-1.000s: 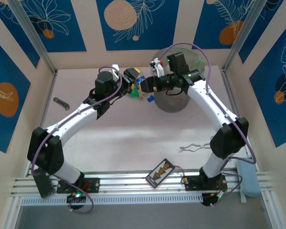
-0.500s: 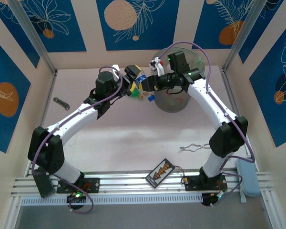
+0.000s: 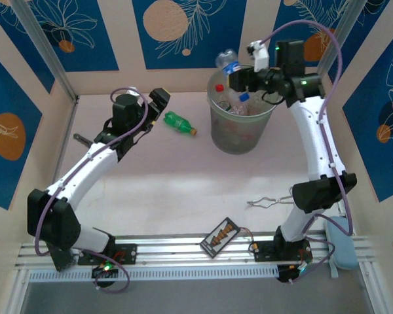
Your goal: Put the plastic bottles in the bin
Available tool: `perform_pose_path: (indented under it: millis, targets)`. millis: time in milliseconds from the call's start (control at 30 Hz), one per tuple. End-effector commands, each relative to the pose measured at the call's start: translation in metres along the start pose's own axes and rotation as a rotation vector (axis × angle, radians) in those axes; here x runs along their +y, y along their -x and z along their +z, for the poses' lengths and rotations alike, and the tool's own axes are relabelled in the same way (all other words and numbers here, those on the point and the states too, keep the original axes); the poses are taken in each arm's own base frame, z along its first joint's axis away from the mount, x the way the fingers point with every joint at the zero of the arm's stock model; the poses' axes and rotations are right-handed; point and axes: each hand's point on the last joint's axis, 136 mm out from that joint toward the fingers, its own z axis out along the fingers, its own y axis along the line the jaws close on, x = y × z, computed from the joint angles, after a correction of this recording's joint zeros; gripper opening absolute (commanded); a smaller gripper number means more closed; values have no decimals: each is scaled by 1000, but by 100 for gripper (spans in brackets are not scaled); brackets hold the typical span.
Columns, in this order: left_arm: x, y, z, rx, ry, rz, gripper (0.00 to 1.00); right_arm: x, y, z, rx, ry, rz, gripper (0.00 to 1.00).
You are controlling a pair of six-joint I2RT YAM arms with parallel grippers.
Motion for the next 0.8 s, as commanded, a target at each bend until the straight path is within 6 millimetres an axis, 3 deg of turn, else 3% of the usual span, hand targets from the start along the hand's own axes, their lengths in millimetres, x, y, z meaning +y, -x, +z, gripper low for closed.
perform_pose_path:
  millis: [0,267,467,767]
  targets:
    - [45,-8,21,23,183,69,100,-54,-16,7,112,-193,-156,54]
    - [76,-24,76,115,271,74,100,-120,-13,35,120,-241,-432,50]
    - [101,-35,106,167,330,58,100,-148,-23,61,131,-243,-645,49]
    - [144,-51,144,217,399,-21,100,-148,-41,86,154,-131,-815,50]
